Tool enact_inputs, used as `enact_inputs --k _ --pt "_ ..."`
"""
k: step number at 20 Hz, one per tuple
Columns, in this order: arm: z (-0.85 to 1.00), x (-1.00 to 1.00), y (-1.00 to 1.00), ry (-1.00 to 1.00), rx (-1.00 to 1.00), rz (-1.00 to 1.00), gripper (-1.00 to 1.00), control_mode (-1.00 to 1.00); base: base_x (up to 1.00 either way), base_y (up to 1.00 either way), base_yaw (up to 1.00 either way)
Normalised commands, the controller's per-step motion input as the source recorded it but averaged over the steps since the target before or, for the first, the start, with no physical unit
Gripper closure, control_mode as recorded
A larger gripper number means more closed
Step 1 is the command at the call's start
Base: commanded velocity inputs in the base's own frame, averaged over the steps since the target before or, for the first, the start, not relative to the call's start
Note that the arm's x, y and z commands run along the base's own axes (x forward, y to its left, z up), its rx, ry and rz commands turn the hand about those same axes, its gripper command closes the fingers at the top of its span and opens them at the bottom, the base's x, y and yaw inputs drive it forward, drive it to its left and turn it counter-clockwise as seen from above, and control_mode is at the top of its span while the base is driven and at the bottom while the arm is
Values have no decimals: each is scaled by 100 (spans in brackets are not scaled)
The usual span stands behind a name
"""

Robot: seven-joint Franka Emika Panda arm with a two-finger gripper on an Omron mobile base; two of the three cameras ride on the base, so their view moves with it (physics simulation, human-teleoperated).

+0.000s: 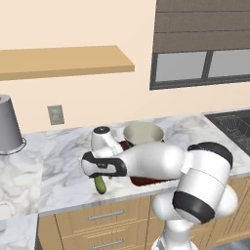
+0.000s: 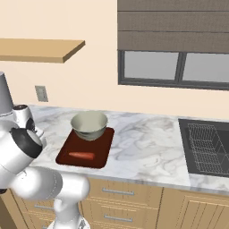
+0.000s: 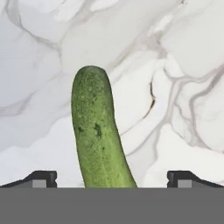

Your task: Place the two vegetables and bowl onto the tray for setting up a vegetable dip station.

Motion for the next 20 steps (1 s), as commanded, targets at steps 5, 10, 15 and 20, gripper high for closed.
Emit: enact_inputs --k 5,10,15,20 --pt "-16 4 3 6 1 2 -100 -100 0 0 0" --pt "-16 6 5 6 0 1 -100 -100 0 0 0" --pt "-15 6 7 5 0 1 -100 -100 0 0 0" --pt "-9 2 7 2 0 0 100 -100 0 0 0"
